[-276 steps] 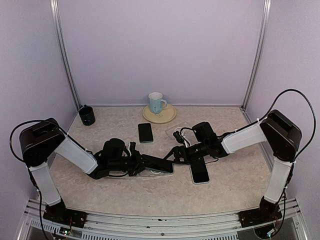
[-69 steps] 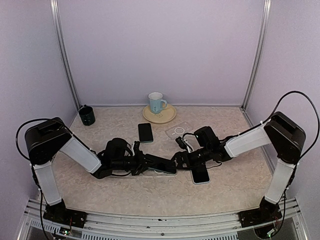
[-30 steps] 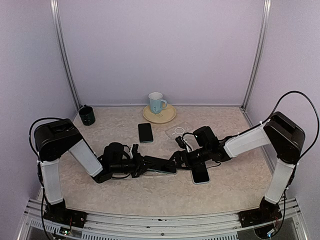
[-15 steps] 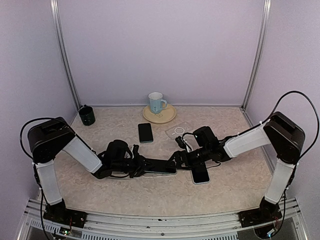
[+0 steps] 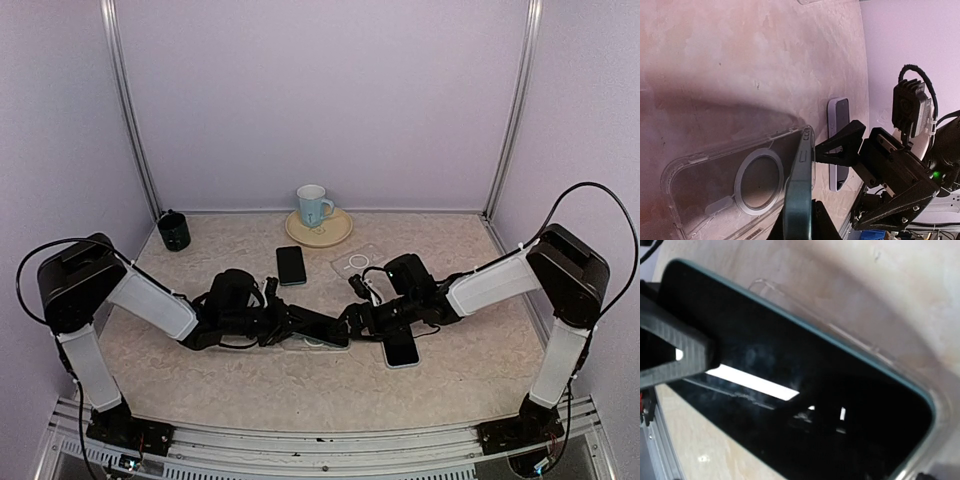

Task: Put the phone into the phone case
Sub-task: Install the phone into the phone case.

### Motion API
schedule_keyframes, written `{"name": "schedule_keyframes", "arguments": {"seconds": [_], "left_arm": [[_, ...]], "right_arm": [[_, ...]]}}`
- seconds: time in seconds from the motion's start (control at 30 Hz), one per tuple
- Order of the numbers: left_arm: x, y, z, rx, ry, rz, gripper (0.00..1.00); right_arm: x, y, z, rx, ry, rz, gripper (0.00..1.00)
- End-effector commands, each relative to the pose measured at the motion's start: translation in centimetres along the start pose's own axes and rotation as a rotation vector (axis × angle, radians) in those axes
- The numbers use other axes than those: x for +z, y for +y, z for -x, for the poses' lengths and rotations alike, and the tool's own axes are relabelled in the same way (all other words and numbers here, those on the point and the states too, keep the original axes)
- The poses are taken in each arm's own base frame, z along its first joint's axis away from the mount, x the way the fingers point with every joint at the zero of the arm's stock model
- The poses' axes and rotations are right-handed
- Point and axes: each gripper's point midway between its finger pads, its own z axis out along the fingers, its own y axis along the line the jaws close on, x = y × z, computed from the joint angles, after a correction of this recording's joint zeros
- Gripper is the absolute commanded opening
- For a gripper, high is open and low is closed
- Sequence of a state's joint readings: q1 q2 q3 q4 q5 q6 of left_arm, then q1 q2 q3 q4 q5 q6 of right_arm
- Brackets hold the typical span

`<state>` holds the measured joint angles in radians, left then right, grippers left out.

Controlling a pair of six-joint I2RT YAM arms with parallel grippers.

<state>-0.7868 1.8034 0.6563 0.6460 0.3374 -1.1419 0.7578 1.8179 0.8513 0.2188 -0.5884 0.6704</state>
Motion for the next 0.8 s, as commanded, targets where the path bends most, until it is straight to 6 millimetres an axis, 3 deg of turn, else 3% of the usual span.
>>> {"name": "schedule_keyframes", "arguments": {"seconds": [0.0,0.5,0.77], "left_arm": [[0.0,3.6,-1.4,-0.042,0.026,0.082,0.01],[0.7,5.4,-3.2,-0.106,0.084,0.091,0.00],[1.4,6.8,-4.5,-0.181,0.125,0.119,0.00]], "right_arm": [[0.5,-1.0,-1.3,0.030,0.029,-0.028,1.00],[0.6,-1.3,-1.5,0.045,0.028,-0.031,1.00],[1.3,-0.2,-1.8,0.039,0.045,0.018,1.00]]}}
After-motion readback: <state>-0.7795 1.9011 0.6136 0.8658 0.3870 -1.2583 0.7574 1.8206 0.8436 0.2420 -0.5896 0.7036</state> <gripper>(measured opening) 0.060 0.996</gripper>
